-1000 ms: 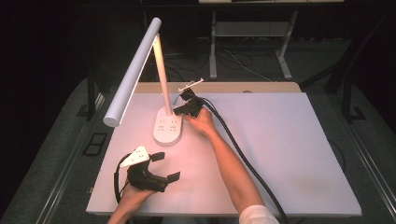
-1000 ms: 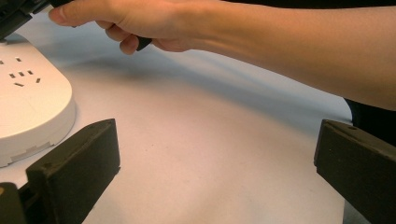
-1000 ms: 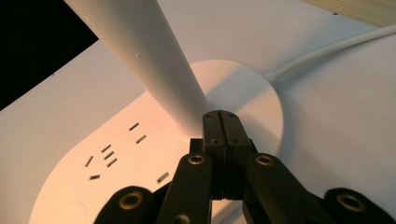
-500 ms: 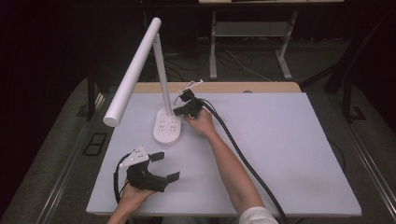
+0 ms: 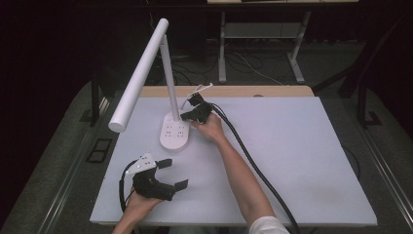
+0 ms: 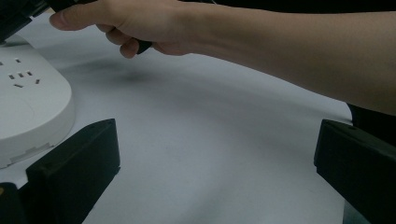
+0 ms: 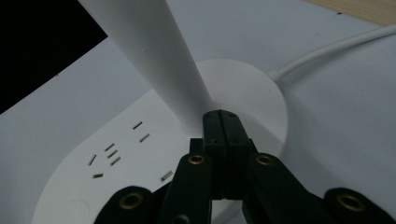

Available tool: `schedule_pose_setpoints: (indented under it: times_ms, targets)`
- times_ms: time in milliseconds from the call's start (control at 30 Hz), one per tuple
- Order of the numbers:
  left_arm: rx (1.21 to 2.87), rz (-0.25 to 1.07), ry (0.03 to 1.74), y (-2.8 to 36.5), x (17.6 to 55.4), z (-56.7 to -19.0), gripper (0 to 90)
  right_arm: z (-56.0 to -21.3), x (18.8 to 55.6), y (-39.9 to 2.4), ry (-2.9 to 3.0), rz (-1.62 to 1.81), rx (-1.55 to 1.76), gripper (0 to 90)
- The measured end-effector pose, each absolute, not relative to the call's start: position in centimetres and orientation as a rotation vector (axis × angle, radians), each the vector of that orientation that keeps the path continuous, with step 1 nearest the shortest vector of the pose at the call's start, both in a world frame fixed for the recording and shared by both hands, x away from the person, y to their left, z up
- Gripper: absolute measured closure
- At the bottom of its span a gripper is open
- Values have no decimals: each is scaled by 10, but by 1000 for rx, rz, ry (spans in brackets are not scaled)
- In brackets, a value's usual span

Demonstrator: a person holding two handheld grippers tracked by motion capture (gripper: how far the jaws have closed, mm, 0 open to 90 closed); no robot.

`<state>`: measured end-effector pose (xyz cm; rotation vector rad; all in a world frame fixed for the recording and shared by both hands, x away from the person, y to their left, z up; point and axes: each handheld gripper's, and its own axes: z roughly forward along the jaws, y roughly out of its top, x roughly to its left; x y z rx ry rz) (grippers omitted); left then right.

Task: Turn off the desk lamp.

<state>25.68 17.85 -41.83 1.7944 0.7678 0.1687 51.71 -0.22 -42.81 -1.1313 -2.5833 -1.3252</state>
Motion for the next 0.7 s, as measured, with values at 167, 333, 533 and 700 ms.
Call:
schedule_pose_setpoints:
  times_ms: [167,333,533,700]
  targets:
    - [1794,171,770,178,257,-418,0,-428,516,-1,-2602,-1316,-1122,900]
    - [1792,171,772,178,257,-418,0,-430,516,0,-2579,-1315,-1123,900]
    - [1792,168,771,179,257,-418,0,-426,515,0,-2583,-1339,-1130,900]
    - [1789,165,775,180,258,-419,0,-418,515,-8,-2576,-1373,-1126,900]
